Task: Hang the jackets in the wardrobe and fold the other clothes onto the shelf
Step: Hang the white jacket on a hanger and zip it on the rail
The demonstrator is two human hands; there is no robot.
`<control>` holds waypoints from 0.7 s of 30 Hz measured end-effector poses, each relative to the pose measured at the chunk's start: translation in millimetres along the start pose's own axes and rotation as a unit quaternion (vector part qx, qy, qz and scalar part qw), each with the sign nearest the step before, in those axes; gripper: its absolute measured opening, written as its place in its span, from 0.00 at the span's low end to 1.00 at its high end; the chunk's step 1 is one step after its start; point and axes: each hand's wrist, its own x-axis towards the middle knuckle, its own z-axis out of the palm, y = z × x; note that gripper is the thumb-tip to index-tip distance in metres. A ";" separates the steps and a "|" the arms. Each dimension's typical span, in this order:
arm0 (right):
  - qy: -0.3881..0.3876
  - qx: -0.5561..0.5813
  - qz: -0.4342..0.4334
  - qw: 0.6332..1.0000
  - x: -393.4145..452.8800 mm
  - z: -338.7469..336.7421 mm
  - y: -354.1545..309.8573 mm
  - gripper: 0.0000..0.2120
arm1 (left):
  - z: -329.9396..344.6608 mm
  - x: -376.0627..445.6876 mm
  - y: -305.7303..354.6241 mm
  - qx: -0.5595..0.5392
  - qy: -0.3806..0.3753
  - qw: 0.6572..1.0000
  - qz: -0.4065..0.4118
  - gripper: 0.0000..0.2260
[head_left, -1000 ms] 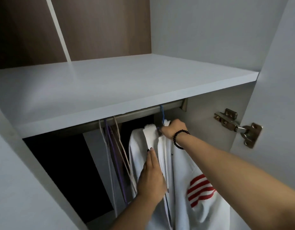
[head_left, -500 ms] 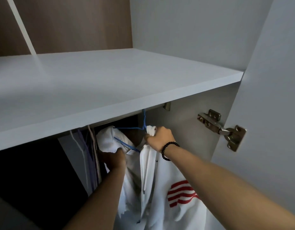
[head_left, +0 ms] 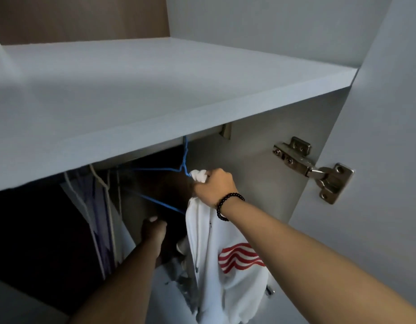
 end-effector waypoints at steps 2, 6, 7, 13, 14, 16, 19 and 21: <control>-0.019 -0.010 -0.008 1.000 -3.0 -9.5 -1.0 0.08 | 10.4 -16.9 -10.5 0.016 -0.107 0.994 0.002 0.19; -0.038 -0.051 -0.015 0.998 -8.6 -26.0 -7.2 0.08 | 34.9 -53.2 -9.6 0.141 -0.236 0.959 0.064 0.15; -0.039 -0.070 -0.017 0.997 -9.1 -29.0 -8.3 0.07 | 39.8 -58.8 -8.4 0.171 -0.257 0.949 0.070 0.15; -0.019 -0.121 -0.036 0.992 -15.5 -41.6 -14.1 0.08 | 50.8 -69.7 -10.1 0.299 -0.302 0.897 0.125 0.18; -0.017 -0.132 -0.046 0.990 -17.9 -43.2 -15.2 0.08 | 44.5 -69.6 -12.3 0.334 -0.301 0.885 0.122 0.18; -0.016 -0.167 -0.075 0.983 -23.6 -45.4 -17.8 0.09 | 28.8 -61.2 -24.4 0.392 -0.327 0.856 0.078 0.23; -0.018 -0.234 -0.131 0.963 -32.1 -47.5 -21.4 0.14 | 0.7 -56.1 -44.7 0.278 -0.466 0.833 -0.110 0.19; -0.028 -0.261 -0.159 0.952 -34.7 -49.9 -24.8 0.13 | -8.9 -56.0 -57.0 0.144 -0.507 0.829 -0.188 0.15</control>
